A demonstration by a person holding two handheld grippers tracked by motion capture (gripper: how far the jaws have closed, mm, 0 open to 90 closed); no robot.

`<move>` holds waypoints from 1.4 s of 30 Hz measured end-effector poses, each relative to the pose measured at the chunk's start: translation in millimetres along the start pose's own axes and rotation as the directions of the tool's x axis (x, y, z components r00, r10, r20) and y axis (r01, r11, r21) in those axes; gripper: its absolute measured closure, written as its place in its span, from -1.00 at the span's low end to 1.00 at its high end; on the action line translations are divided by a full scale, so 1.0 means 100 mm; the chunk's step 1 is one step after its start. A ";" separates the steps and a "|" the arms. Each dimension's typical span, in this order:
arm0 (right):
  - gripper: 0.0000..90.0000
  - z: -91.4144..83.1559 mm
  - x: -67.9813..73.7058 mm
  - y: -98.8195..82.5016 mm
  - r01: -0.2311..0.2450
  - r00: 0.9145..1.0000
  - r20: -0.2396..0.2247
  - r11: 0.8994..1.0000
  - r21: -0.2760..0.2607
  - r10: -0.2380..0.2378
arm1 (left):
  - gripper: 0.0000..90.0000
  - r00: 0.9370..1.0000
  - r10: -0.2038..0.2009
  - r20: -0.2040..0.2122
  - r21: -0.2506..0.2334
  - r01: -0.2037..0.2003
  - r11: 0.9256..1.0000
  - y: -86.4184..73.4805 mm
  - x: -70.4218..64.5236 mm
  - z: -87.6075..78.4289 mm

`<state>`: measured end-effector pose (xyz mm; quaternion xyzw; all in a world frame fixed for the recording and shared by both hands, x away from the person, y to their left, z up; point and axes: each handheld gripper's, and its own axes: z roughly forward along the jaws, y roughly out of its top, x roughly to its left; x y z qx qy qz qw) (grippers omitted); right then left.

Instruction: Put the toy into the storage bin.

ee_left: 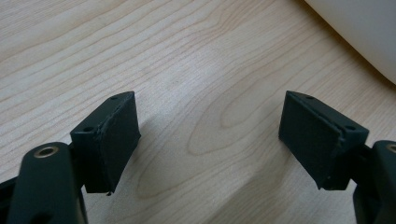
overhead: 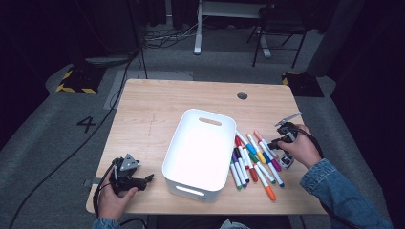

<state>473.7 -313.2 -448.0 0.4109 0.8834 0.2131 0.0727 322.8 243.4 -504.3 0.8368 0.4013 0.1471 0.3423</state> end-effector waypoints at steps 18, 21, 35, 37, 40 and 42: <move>0.63 0.21 -0.04 0.16 -0.011 0.996 0.087 0.996 0.090 0.003 | -0.54 1.000 -0.003 -0.004 -0.001 0.003 1.000 0.00 0.00 0.00; 0.68 0.25 -0.06 0.17 -0.022 0.996 0.083 0.995 0.098 0.013 | -0.54 1.000 -0.006 -0.003 -0.002 0.006 1.000 0.00 -0.01 0.01; 0.70 0.22 -0.10 0.20 -0.067 0.997 0.053 0.995 0.071 0.064 | -0.54 1.000 -0.001 -0.005 0.001 0.001 1.000 0.00 0.00 0.00; 0.70 0.20 -0.11 0.20 -0.065 0.997 0.053 0.996 0.065 0.061 | -0.54 1.000 -0.002 -0.006 -0.001 0.002 1.000 0.00 0.00 0.00; 0.70 0.10 -0.09 0.21 -0.062 0.997 0.043 0.997 0.045 0.061 | -0.54 1.000 -0.006 -0.001 0.001 0.006 1.000 0.00 0.00 0.00; 0.70 0.03 -0.09 0.22 -0.058 0.998 0.038 0.998 0.027 0.057 | -0.55 1.000 0.001 -0.009 -0.001 -0.001 1.000 0.00 0.00 0.00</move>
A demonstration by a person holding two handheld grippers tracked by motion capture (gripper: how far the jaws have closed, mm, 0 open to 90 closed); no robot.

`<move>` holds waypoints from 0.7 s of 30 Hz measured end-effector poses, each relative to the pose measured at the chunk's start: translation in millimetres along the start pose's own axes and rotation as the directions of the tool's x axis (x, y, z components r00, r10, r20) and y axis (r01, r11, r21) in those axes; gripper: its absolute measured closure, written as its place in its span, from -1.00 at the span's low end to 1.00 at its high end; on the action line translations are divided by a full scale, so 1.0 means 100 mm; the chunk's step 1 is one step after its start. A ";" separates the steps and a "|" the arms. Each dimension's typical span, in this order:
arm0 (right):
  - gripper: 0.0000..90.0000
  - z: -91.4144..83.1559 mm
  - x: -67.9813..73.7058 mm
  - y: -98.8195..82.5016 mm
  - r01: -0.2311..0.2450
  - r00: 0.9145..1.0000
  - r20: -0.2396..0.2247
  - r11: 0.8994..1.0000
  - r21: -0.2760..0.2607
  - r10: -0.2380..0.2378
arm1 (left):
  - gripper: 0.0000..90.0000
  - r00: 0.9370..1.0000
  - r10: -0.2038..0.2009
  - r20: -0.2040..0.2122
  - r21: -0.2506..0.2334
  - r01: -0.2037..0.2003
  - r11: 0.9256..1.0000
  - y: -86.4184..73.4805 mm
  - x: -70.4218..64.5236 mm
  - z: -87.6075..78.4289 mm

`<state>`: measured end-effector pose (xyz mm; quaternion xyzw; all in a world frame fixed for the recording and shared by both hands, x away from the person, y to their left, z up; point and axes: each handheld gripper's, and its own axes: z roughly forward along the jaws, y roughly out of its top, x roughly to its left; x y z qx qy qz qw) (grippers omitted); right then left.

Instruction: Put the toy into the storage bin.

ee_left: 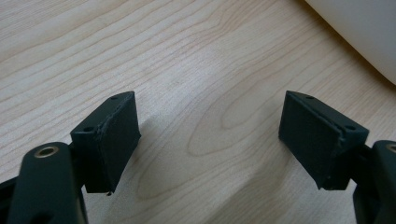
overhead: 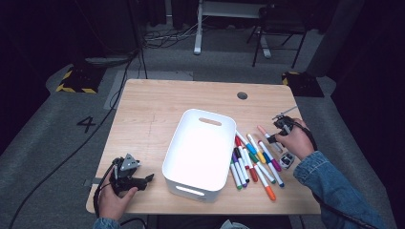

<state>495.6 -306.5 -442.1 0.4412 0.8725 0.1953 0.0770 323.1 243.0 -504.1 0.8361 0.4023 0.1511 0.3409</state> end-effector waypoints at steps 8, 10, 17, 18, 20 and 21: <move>0.71 -0.18 0.03 0.01 0.005 1.000 -0.026 0.999 -0.043 -0.006 | -0.55 1.000 -0.006 0.002 0.006 0.006 1.000 0.01 0.00 0.01; 0.71 -0.26 0.05 0.00 0.003 0.999 -0.036 0.998 -0.059 -0.005 | -0.55 1.000 -0.011 -0.004 0.000 0.011 1.000 0.02 0.00 0.02; 0.70 -0.51 0.15 0.03 0.024 0.998 -0.048 0.995 -0.097 -0.029 | -0.55 1.000 -0.017 -0.001 -0.004 0.017 1.000 0.02 0.00 0.03; 0.70 -0.51 0.15 0.03 0.024 0.998 -0.048 0.995 -0.097 -0.029 | -0.55 1.000 -0.017 -0.001 -0.004 0.017 1.000 0.02 0.00 0.03; 0.70 -0.63 0.19 0.06 0.037 0.997 -0.063 0.991 -0.126 -0.045 | -0.55 1.000 -0.017 -0.001 -0.003 0.017 1.000 0.02 0.00 0.03; 0.70 -0.65 0.21 0.06 0.032 0.997 -0.065 0.991 -0.132 -0.041 | -0.55 1.000 -0.013 -0.008 -0.003 0.013 1.000 0.02 0.00 0.02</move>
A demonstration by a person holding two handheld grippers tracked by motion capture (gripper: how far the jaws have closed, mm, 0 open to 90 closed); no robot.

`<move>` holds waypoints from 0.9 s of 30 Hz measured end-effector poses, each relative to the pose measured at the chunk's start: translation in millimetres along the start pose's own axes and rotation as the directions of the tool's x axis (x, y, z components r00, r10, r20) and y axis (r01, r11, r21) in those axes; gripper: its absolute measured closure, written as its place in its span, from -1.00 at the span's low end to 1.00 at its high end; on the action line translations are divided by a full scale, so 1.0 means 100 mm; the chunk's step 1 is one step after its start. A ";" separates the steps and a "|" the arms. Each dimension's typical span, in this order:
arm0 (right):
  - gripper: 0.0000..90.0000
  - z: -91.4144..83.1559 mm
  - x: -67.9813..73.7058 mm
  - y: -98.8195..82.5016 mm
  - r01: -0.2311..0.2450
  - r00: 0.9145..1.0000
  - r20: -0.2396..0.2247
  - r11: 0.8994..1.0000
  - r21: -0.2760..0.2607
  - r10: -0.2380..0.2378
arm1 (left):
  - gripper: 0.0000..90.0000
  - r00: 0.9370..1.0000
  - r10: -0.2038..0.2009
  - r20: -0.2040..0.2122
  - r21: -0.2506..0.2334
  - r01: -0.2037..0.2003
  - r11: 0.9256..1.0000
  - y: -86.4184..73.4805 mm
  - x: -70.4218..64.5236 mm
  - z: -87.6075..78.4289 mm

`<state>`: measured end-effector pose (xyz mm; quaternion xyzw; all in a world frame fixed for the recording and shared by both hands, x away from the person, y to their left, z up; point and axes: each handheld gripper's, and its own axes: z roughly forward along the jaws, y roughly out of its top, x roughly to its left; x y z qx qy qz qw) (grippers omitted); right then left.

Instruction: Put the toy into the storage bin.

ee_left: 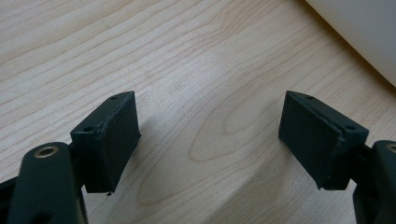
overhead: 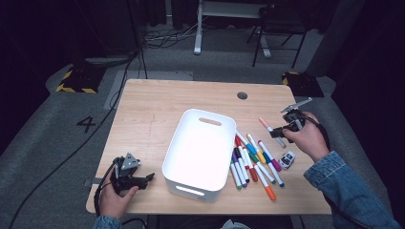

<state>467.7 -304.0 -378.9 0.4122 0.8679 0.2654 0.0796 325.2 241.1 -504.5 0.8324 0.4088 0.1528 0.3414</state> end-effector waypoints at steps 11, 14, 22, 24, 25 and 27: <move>0.70 -0.25 0.33 0.24 0.114 0.992 -0.053 0.993 -0.038 -0.115 | -0.54 1.000 -0.006 -0.002 0.003 0.006 1.000 0.00 -0.01 -0.01; 0.70 -0.27 0.42 0.32 0.144 0.987 -0.066 0.989 -0.043 -0.146 | -0.54 1.000 -0.006 -0.002 0.003 0.006 1.000 0.00 -0.01 -0.01; 0.70 -0.31 0.67 0.49 0.193 0.976 -0.092 0.979 -0.065 -0.199 | -0.55 1.000 -0.005 -0.001 0.004 0.005 1.000 0.00 -0.01 -0.01; 0.70 -0.31 0.75 0.55 0.210 0.970 -0.108 0.975 -0.074 -0.217 | -0.55 1.000 -0.003 0.001 0.004 0.003 1.000 0.00 -0.01 -0.01; 0.71 -0.30 0.79 0.57 0.216 0.968 -0.117 0.973 -0.079 -0.224 | -0.55 1.000 -0.005 0.000 0.006 0.005 1.000 0.00 -0.01 -0.01; 0.71 -0.29 0.85 0.62 0.234 0.962 -0.125 0.969 -0.085 -0.243 | -0.55 1.000 -0.006 -0.002 0.002 0.006 1.000 -0.01 -0.01 -0.01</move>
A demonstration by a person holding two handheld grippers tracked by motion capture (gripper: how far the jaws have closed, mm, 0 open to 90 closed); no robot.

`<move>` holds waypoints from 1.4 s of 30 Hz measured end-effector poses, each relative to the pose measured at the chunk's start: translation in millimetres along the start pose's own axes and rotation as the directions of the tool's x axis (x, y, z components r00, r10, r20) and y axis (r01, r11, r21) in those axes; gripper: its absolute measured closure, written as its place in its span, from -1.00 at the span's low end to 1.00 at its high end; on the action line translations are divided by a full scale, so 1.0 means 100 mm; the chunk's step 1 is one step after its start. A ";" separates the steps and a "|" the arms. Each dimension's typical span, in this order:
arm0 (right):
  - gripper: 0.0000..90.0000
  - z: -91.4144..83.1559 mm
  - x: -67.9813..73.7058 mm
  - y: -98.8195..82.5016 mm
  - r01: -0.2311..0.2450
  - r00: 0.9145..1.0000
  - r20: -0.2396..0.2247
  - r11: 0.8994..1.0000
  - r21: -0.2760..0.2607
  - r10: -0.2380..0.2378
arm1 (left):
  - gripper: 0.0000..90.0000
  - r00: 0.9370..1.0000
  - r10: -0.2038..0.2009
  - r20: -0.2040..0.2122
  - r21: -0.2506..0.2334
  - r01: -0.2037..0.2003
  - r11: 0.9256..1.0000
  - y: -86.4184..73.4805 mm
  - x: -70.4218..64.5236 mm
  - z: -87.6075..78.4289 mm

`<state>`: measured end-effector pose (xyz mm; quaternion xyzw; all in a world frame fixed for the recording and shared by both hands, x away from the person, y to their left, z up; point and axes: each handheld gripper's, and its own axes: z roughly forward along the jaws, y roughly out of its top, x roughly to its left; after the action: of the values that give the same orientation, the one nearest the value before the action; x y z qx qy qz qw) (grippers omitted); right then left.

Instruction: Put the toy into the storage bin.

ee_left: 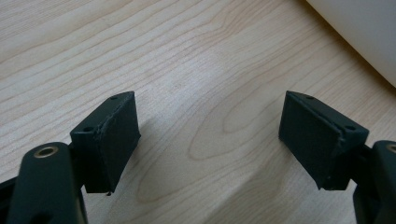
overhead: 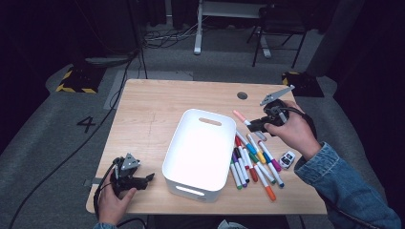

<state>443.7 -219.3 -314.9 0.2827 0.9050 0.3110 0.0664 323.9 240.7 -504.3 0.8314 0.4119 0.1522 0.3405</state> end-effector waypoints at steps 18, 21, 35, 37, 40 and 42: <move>0.71 0.21 0.42 0.40 0.065 0.995 -0.074 0.998 -0.017 -0.066 | -0.72 1.000 -0.008 -0.025 0.008 0.008 1.000 0.08 0.02 0.08; 0.70 0.28 0.49 0.44 0.077 0.993 -0.093 0.997 -0.018 -0.078 | -0.74 1.000 -0.018 -0.021 0.017 0.019 1.000 0.09 0.01 0.09; 0.70 0.54 0.69 0.56 0.113 0.984 -0.139 0.994 -0.001 -0.112 | -0.84 0.999 -0.026 -0.029 0.026 0.026 0.999 0.11 -0.01 0.12; 0.71 0.57 0.69 0.56 0.119 0.983 -0.141 0.993 0.004 -0.117 | -0.85 0.999 -0.026 -0.028 0.027 0.026 0.999 0.11 -0.01 0.12; 0.71 0.61 0.69 0.56 0.130 0.981 -0.146 0.991 0.007 -0.128 | -0.85 0.999 -0.027 -0.026 0.027 0.028 0.999 0.11 -0.01 0.12; 0.71 0.67 0.71 0.54 0.161 0.977 -0.145 0.987 0.016 -0.157 | -0.85 0.999 -0.025 -0.028 0.027 0.026 0.999 0.11 -0.01 0.12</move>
<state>430.3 -109.8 -331.8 0.1872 0.9313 0.3116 0.0219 336.3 230.2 -505.1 0.8284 0.4293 0.1538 0.3253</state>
